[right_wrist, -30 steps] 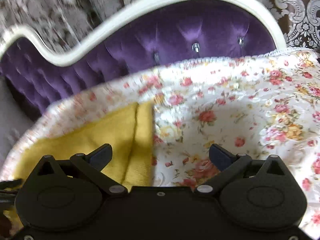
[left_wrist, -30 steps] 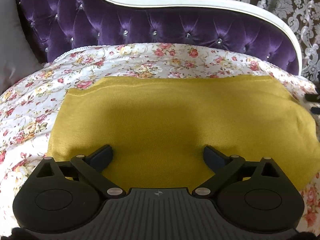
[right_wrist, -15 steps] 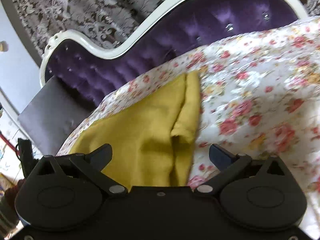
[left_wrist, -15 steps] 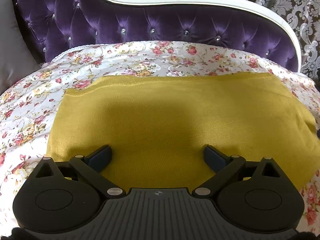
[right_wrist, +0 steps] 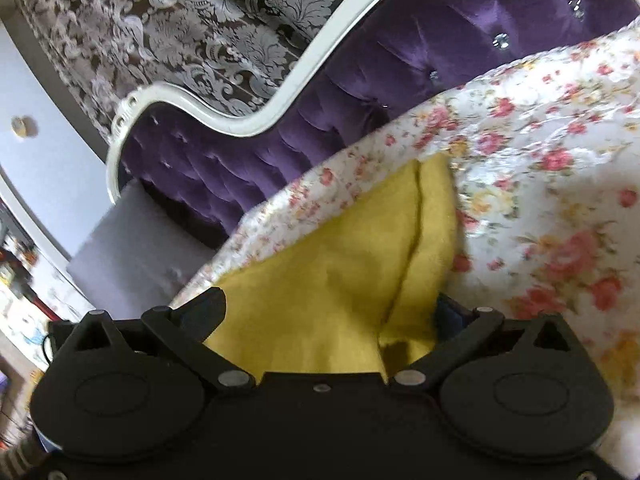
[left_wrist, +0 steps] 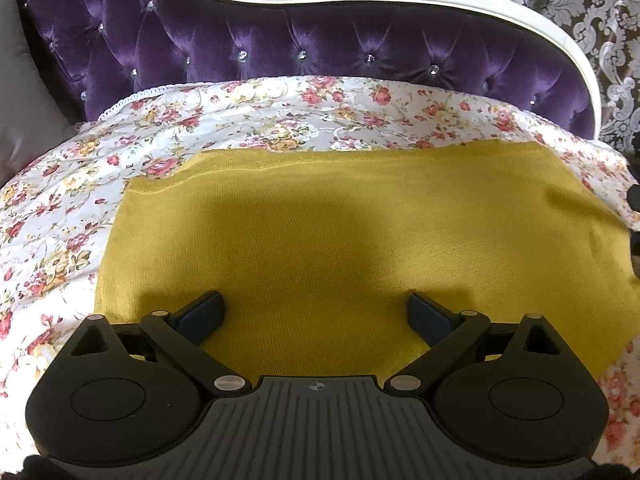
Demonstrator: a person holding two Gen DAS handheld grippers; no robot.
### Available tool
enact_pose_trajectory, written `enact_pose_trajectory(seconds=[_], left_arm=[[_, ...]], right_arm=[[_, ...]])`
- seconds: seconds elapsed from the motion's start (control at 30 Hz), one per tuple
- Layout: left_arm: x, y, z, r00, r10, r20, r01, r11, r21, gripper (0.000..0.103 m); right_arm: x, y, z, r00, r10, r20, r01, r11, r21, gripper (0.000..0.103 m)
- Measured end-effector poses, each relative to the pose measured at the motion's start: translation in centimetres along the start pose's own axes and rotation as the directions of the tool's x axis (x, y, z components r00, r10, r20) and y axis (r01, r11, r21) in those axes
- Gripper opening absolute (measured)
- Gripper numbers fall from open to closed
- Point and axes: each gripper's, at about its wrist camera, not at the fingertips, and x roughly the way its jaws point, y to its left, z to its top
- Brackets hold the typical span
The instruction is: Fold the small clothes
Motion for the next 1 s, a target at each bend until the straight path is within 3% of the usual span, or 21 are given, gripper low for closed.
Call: enact_pose_trajectory(seconds=[0.23, 0.4, 0.53, 0.63, 0.77, 0.83, 0.93, 1.0], left_arm=[[-1.0, -1.8, 3.4, 0.998, -0.054, 0.029, 0.055, 0.998, -0.024, 0.090], [1.5, -4.6, 5.8, 1.000, -0.027, 0.006, 0.027, 0.999, 0.019, 0.090], [4.6, -5.9, 6.1, 0.998, -0.013, -0.069, 0.014, 1.000, 0.020, 0.090], [5.3, -6.9, 6.0, 0.998, 0.028, -0.050, -0.024, 0.996, 0.081, 0.091], [5.8, -7.0, 6.5, 0.998, 0.014, -0.059, -0.010, 0.998, 0.067, 0.091], [5.8, -6.8, 6.9, 0.998, 0.004, -0.061, 0.000, 0.998, 0.057, 0.090], [4.5, -6.2, 6.9, 0.999, -0.020, -0.047, 0.021, 1.000, 0.021, 0.080], [3.1, -5.8, 6.3, 0.999, -0.036, -0.031, 0.036, 0.999, -0.001, 0.080]], right_arm=[[-0.4, 0.1, 0.0, 1.000, 0.009, -0.017, -0.008, 0.998, 0.061, 0.103], [-0.8, 0.6, -0.1, 0.998, 0.044, -0.036, -0.041, 0.996, 0.078, 0.103], [-0.7, 1.0, -0.4, 0.998, 0.050, -0.044, -0.047, 0.996, 0.071, 0.103], [-0.4, 0.7, -0.7, 0.997, 0.065, -0.049, -0.060, 0.994, 0.089, 0.103], [0.1, 0.4, -0.9, 0.997, 0.070, -0.028, -0.067, 0.992, 0.104, 0.101], [0.5, 0.5, -0.7, 0.997, 0.067, -0.030, -0.063, 0.992, 0.105, 0.096], [1.2, 0.6, -0.4, 0.998, 0.031, -0.052, -0.026, 0.995, 0.096, 0.078], [1.4, 0.5, -0.4, 0.998, 0.006, -0.069, 0.001, 0.996, 0.094, 0.061]])
